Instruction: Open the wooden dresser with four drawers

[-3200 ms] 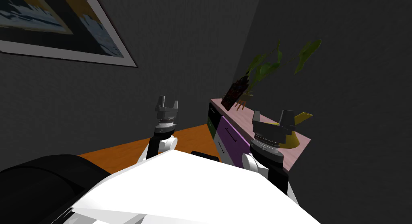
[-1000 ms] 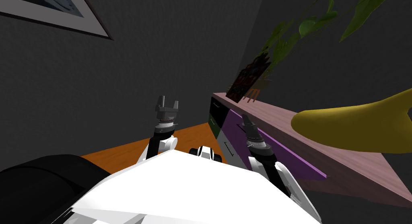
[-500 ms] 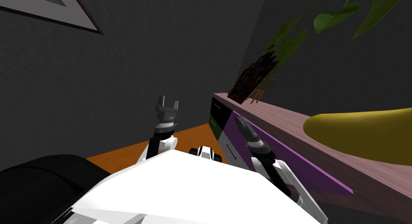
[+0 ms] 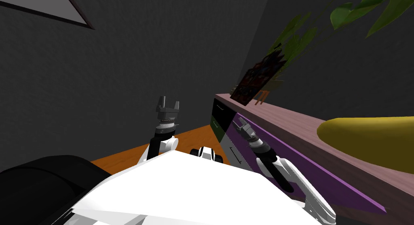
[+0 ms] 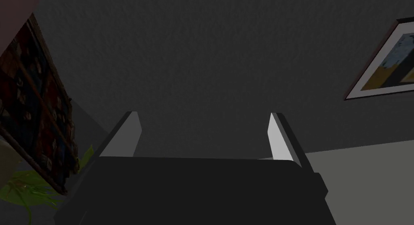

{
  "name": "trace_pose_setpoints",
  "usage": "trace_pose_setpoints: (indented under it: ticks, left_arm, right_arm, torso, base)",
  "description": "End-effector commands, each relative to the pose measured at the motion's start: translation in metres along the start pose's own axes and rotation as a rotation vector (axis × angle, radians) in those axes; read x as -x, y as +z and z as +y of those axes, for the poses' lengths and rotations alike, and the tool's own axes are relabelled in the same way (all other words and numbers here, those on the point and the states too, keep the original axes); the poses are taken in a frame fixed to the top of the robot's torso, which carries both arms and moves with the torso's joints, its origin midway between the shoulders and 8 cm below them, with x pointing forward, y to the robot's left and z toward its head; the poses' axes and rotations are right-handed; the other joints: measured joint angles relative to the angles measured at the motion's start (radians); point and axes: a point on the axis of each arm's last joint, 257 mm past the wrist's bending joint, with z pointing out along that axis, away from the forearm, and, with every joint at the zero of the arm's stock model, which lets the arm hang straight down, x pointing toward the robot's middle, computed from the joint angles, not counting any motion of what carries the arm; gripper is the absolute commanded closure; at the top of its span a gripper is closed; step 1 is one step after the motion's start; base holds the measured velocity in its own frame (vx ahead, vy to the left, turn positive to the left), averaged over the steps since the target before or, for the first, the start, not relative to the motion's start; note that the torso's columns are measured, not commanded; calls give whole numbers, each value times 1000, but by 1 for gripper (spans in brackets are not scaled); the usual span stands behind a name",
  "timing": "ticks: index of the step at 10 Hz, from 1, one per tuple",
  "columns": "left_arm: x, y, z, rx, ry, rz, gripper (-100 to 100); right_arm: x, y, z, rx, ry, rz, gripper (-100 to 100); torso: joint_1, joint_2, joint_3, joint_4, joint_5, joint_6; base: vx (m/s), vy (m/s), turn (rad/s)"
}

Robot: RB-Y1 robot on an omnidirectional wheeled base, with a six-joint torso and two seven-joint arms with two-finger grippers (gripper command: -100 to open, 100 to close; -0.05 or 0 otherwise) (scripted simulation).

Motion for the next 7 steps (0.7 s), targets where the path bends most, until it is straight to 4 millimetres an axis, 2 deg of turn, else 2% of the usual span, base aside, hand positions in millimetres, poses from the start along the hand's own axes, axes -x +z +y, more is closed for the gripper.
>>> trace_pose_setpoints:
  ticks: [1, 2, 3, 5, 6, 7]
  left_arm:
    - [0, 0, 0, 0, 0, 0, 0]
    - [0, 0, 0, 0, 0, 0, 0]
    - [0, 0, 0, 0, 0, 0, 0]
    - [0, 0, 0, 0, 0, 0, 0]
    - [0, 0, 0, 0, 0, 0, 0]
    - [0, 0, 0, 0, 0, 0, 0]
  right_arm:
    - [-20, -3, -6, 20, -127, 84, -100]
    - [-31, -7, -13, 34, -202, 134, -100]
    - [-32, -7, -13, 35, -209, 138, -100]
    - [-53, -15, -29, 64, -355, 233, -100]
    - [-55, -15, -29, 69, -369, 242, -100]
    - [-65, -20, -38, 87, -447, 292, -100]
  torso:
    - [3, -2, -1, -1, 1, 0]
    - [2, -1, -1, -1, 1, 0]
    - [1, -1, 0, 0, 0, 0]
    - [1, 1, 0, 0, 0, 0]
    - [3, -1, -1, 0, 1, 0]
    - [1, -1, -1, 0, 0, 0]
  base:
    - [77, 80, -16]
    - [71, 74, -13]
    - [49, 64, -9]
    - [65, 90, -11]
    - [63, 83, -4]
    - [60, 85, 4]
